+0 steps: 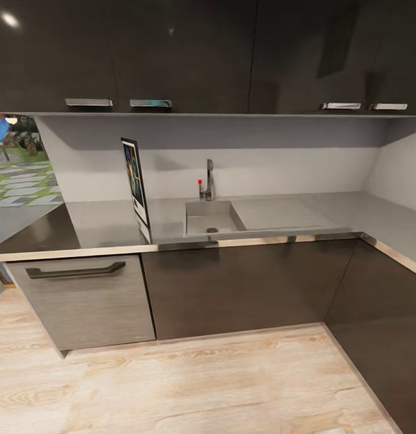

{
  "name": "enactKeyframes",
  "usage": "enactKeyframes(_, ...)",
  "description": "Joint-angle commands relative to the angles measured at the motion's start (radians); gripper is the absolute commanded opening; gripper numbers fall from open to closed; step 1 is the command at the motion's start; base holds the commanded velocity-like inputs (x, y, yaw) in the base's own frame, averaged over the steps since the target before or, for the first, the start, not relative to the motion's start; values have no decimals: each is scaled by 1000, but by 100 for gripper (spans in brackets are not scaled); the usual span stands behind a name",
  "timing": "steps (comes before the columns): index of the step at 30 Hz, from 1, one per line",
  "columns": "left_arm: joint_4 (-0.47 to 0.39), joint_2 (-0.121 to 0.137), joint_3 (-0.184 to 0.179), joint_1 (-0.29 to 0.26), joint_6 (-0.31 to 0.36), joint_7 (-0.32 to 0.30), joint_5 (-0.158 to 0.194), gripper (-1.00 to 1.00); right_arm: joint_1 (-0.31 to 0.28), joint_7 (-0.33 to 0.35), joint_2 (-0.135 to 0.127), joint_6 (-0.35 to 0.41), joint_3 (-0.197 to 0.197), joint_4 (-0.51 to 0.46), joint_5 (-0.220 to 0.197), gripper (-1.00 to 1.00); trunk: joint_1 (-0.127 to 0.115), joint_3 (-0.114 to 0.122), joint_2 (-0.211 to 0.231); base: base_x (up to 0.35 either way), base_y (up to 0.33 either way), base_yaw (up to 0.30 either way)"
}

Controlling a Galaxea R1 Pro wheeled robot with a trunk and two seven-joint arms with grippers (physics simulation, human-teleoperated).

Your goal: Pick up the poster from the kitchen countertop and hang it on one of the wall nails in the kitchen.

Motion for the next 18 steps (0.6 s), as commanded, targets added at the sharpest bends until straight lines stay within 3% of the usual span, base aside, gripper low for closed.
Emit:
enactKeyframes(1, -55, -1, -3, 0, -4, 0, 14, 100, -1, -1, -1, -3, 1, 1, 8, 100, 0, -1, 0, 18, -17, 0)
enactKeyframes(7, -271, -6, -7, 0, 6, 0, 27, 100, -1, -1, -2, -3, 1, 1, 9, 100, 0, -1, 0, 8, -7, 0)
enactKeyframes(8, -347, -11, -8, 1, 33, 0, 29, 100, -1, -1, -2, -3, 1, 1, 9, 100, 0, -1, 0, 2, -2, 0)
enactKeyframes(9, -611, -64, -9, -1, 231, 20, 30, 100, -1, -1, -5, -3, 1, 1, 10, 100, 0, -1, 0, 0, 0, 0)
enactKeyframes(10, -665, -80, -9, -5, 281, 41, 30, 100, -1, -1, -6, -3, 1, 1, 10, 100, 0, -1, 0, 0, 0, 0)
enactKeyframes(12, -699, -91, -9, -22, 316, 71, 30, 100, -1, -1, -7, -3, 1, 1, 10, 100, 0, -1, 0, 0, 0, 0)
enactKeyframes(13, -729, -101, -9, -77, 348, 125, 30, 100, -1, -1, -9, -3, 1, 1, 10, 100, 0, -1, 0, 0, 0, 0)
enactKeyframes(15, -745, -106, -10, -153, 380, 164, 30, 100, -1, -1, -11, -3, 1, 1, 10, 100, 0, -1, 0, 0, 0, 0)
enactKeyframes(18, -752, -109, -11, -234, 440, 184, 30, 100, -1, -1, -12, -3, 1, 1, 10, 100, 0, -1, 0, 0, 0, 0)
